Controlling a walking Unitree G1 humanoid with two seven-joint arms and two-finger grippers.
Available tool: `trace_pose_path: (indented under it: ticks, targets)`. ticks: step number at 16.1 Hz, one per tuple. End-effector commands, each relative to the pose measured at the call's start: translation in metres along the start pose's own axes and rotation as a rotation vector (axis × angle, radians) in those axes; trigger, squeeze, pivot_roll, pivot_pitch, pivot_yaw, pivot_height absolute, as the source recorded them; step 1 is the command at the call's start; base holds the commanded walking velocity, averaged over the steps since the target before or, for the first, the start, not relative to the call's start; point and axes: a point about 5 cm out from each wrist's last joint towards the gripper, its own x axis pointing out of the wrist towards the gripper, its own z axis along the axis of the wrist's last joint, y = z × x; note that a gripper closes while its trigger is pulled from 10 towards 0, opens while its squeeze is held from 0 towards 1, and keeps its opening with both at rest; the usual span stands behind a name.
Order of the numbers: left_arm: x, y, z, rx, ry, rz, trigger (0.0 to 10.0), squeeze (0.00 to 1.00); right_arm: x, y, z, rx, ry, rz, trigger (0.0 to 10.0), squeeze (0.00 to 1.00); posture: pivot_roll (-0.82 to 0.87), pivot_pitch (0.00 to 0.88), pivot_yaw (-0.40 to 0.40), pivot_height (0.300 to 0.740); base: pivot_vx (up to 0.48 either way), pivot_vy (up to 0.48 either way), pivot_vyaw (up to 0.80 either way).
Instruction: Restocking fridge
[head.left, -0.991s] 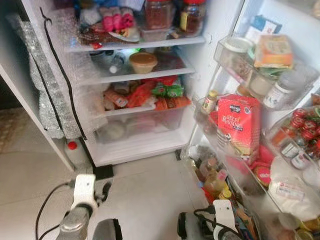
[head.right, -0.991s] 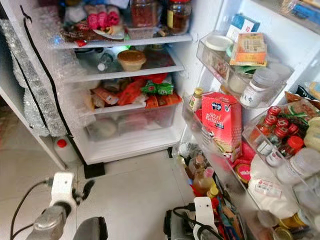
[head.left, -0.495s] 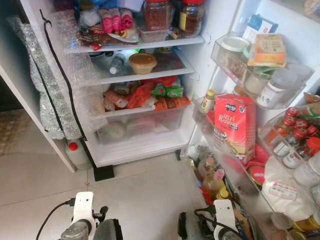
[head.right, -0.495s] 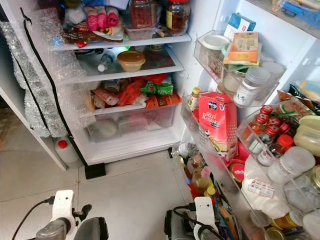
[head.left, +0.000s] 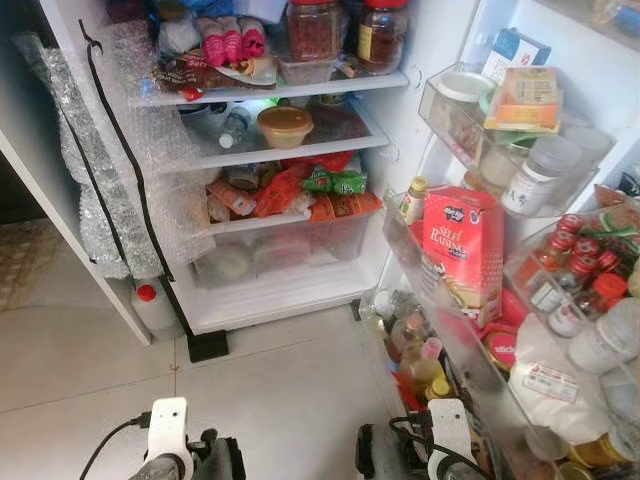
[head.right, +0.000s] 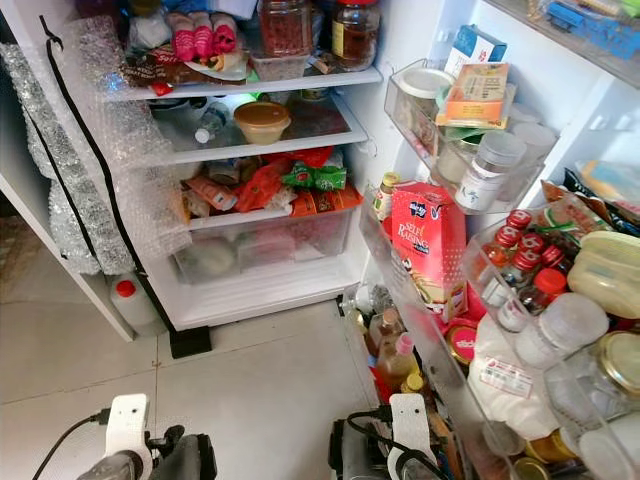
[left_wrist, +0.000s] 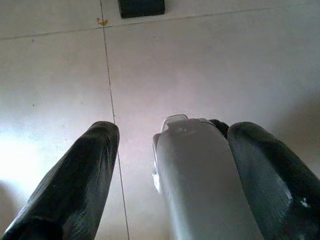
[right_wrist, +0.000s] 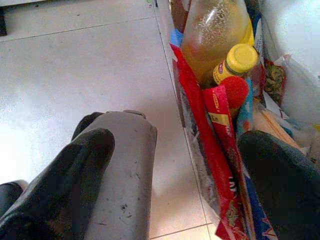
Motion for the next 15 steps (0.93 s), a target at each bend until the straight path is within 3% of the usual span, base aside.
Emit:
trace_pose_path:
  ticks: [1, 5, 15]
  targets:
    - [-0.0017, 0.0004, -0.0074, -0.004, 0.021, 0.005, 10.0, 0.0, -0.0111, 0.0014, -0.0438, 0.018, 0.166, -0.006, 10.0, 0.0, -0.08, 0.1, -0.025, 0.603, 0.0, 0.0, 0.0]
    - [-0.0012, -0.0004, -0.0068, -0.002, 0.021, 0.002, 10.0, 0.0, -0.0106, 0.0015, -0.0425, 0.016, 0.163, -0.009, 10.0, 0.0, -0.08, 0.097, -0.025, 0.607, 0.0, 0.0, 0.0]
    - [-0.003, -0.0006, -0.0149, 0.003, 0.053, -0.005, 10.0, 0.0, -0.0109, -0.0011, -0.0428, 0.01, 0.165, -0.02, 10.0, 0.0, -0.08, 0.082, -0.026, 0.713, 0.0, 0.0, 0.0]
